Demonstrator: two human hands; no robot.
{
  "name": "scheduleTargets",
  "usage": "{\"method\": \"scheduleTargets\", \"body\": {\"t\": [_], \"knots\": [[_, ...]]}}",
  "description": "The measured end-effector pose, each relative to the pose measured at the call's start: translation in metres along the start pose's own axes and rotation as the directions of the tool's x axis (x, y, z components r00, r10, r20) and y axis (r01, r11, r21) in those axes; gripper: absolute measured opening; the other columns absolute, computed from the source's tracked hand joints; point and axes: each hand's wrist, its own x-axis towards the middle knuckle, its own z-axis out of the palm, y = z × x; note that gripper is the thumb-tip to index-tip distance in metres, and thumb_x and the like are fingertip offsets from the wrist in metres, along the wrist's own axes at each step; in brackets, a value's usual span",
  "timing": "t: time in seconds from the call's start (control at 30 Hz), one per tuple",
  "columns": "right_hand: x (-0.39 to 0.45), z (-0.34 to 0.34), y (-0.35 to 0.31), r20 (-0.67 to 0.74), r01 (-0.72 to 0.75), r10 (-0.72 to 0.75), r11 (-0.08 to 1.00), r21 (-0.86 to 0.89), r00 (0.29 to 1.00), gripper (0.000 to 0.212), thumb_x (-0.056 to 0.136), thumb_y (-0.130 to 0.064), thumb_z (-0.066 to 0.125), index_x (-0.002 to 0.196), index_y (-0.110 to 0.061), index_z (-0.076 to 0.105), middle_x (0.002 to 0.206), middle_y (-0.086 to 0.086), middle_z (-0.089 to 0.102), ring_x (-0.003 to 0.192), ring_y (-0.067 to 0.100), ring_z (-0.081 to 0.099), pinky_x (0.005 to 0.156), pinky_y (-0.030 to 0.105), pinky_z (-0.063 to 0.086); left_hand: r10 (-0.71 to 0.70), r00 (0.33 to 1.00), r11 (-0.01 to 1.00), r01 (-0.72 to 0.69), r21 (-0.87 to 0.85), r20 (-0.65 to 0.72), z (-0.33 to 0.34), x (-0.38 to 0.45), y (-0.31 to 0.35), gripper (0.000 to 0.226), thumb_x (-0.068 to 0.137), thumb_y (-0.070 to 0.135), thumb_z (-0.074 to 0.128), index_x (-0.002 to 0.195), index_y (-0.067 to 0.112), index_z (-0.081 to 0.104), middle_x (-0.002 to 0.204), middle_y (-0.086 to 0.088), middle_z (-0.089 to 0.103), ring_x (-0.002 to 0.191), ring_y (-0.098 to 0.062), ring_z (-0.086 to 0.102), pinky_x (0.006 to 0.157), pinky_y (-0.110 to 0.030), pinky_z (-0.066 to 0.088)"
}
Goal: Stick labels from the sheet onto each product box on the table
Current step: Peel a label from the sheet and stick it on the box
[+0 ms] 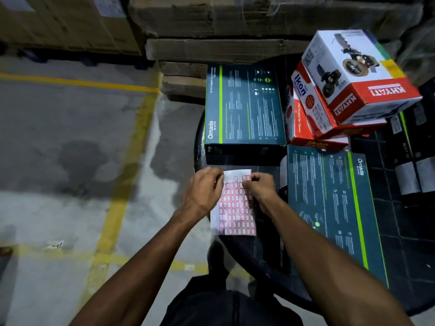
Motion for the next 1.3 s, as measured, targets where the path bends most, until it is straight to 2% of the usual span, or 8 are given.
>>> {"method": "scheduleTargets", "body": {"t": [0.2, 0.33, 0.43, 0.5, 0.6, 0.87, 1.0, 1.3], "knots": [[0.04, 0.008, -0.002, -0.232, 0.003, -0.031, 0.993, -0.121, 0.972, 0.022, 0.089, -0.002, 0.062, 0.107, -0.014, 0.068, 0.102, 0.006, 0.072, 0.085, 0.022, 0.069, 0.074, 0.035, 0.06, -0.106, 0.992, 0.992, 0.11, -0.056, 0.066, 0.01, -0.014, -0.009, 0.02, 0.098, 0.023, 0.049, 0.097, 0.013, 0.067, 0.095, -0.004, 0.066, 0.085, -0.021, 0.058, 0.065, -0.024, 0.027], [0.037, 0.001, -0.005, -0.285, 0.088, -0.167, 0.959, -0.271, 0.944, 0.039, 0.092, -0.009, 0.059, 0.13, -0.018, 0.057, 0.12, 0.006, 0.06, 0.106, 0.025, 0.06, 0.083, 0.037, 0.055, -0.136, 0.987, 0.989, 0.141, -0.053, 0.09, 0.012, -0.012, -0.007, 0.021, 0.098, 0.024, 0.048, 0.096, 0.014, 0.067, 0.096, -0.002, 0.066, 0.08, -0.016, 0.056, 0.067, -0.028, 0.037], [0.009, -0.006, -0.003, -0.077, 0.246, -0.263, 0.952, -0.185, 0.962, 0.035, 0.093, -0.008, 0.06, 0.127, -0.013, 0.06, 0.116, 0.002, 0.062, 0.101, 0.016, 0.06, 0.075, 0.018, 0.048, -0.095, 0.992, 0.992, 0.101, -0.069, 0.087, 0.013, -0.01, -0.002, 0.02, 0.098, 0.022, 0.05, 0.093, 0.011, 0.066, 0.093, -0.003, 0.066, 0.078, -0.018, 0.057, 0.065, -0.027, 0.036], [-0.017, -0.01, 0.0, 0.069, 0.276, -0.271, 0.956, -0.094, 0.96, 0.03, 0.093, -0.008, 0.062, 0.123, -0.009, 0.063, 0.113, 0.002, 0.066, 0.099, 0.013, 0.062, 0.078, 0.016, 0.048, -0.066, 0.994, 0.993, 0.074, -0.094, 0.084, 0.012, -0.009, 0.004, 0.02, 0.098, 0.02, 0.051, 0.094, 0.009, 0.068, 0.092, -0.004, 0.067, 0.077, -0.017, 0.056, 0.065, -0.025, 0.033], [-0.048, -0.013, 0.006, 0.143, 0.27, -0.268, 0.963, 0.006, 0.953, 0.024, 0.093, -0.01, 0.064, 0.116, -0.004, 0.066, 0.102, 0.001, 0.066, 0.085, 0.002, 0.06, 0.064, 0.007, 0.045, -0.047, 0.997, 0.987, 0.057, -0.154, 0.065, 0.011, -0.01, 0.013, 0.02, 0.096, 0.02, 0.053, 0.098, 0.01, 0.07, 0.096, -0.004, 0.07, 0.082, -0.019, 0.061, 0.07, -0.029, 0.044], [-0.07, -0.032, 0.009, 0.058, 0.337, -0.346, 0.934, 0.121, 0.937, 0.007, 0.089, -0.01, 0.069, 0.09, -0.003, 0.07, 0.069, -0.007, 0.061, 0.056, -0.008, 0.053, 0.057, 0.011, 0.045, -0.039, 0.996, 0.948, 0.063, -0.313, 0.085, 0.008, -0.018, 0.037, 0.015, 0.095, 0.023, 0.055, 0.092, 0.019, 0.07, 0.081, 0.01, 0.066, 0.078, -0.014, 0.062, 0.072, -0.029, 0.048], [-0.074, -0.04, 0.012, 0.004, 0.346, -0.349, 0.931, 0.121, 0.937, 0.011, 0.089, -0.012, 0.07, 0.09, -0.001, 0.07, 0.07, -0.005, 0.062, 0.056, -0.007, 0.053, 0.057, 0.013, 0.045, -0.027, 0.992, 0.943, 0.067, -0.327, 0.124, 0.013, -0.018, 0.048, 0.014, 0.094, 0.025, 0.057, 0.091, 0.02, 0.07, 0.072, 0.016, 0.06, 0.072, -0.011, 0.059, 0.063, -0.024, 0.039], [-0.091, -0.076, 0.036, -0.079, 0.37, -0.362, 0.916, 0.155, 0.929, 0.006, 0.09, -0.005, 0.066, 0.085, -0.005, 0.068, 0.07, 0.001, 0.062, 0.059, 0.003, 0.053, 0.057, 0.017, 0.045, 0.068, 0.967, 0.861, 0.068, -0.504, 0.247, 0.029, -0.027, 0.076, 0.022, 0.091, 0.015, 0.064, 0.073, 0.028, 0.063, 0.067, 0.01, 0.062, 0.065, -0.014, 0.062, 0.063, -0.029, 0.047]]}}
